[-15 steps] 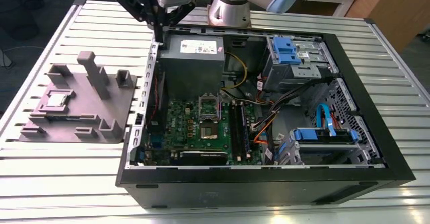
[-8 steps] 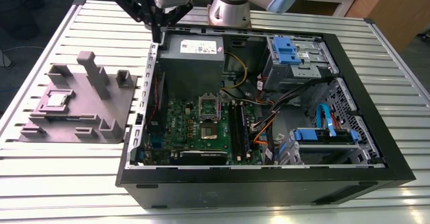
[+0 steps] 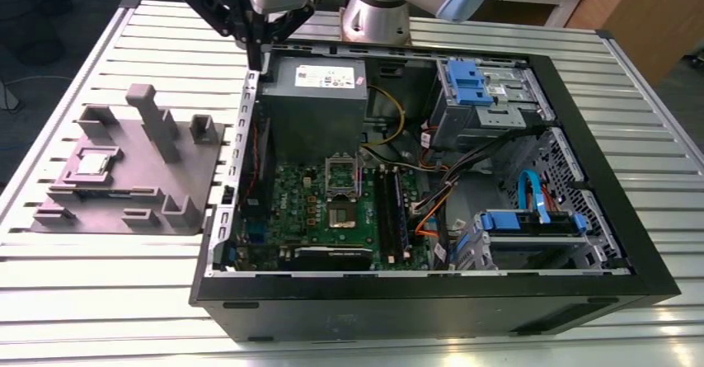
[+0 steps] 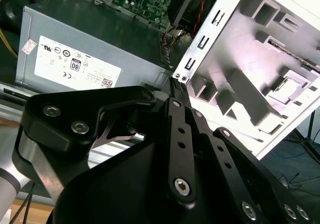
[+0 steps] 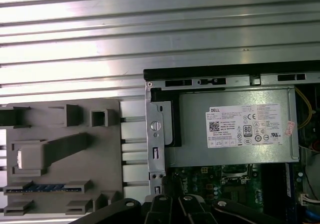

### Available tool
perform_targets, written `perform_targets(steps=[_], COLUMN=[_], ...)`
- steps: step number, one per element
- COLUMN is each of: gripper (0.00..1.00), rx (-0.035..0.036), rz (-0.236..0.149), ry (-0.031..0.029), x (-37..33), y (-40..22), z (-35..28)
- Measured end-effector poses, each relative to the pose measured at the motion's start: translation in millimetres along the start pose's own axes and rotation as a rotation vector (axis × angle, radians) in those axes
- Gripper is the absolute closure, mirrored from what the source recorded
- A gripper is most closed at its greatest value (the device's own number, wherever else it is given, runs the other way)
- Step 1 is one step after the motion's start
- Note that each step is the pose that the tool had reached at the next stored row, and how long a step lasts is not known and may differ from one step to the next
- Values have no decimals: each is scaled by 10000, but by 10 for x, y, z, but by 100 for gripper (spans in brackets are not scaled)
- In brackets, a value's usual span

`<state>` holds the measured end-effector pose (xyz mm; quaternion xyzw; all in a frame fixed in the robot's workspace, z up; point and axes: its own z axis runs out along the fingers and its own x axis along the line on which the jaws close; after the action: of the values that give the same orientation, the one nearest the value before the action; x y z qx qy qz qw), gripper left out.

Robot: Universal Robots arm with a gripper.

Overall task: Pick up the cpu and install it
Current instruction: 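Reach for the cpu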

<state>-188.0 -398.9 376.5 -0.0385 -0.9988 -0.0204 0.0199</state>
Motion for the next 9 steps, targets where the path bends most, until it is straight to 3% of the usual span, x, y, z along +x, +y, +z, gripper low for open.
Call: perform_targets(steps=[9], gripper=[90], rx=[3], rz=[2], ry=[27], x=[16], y=[-2], z=[7])
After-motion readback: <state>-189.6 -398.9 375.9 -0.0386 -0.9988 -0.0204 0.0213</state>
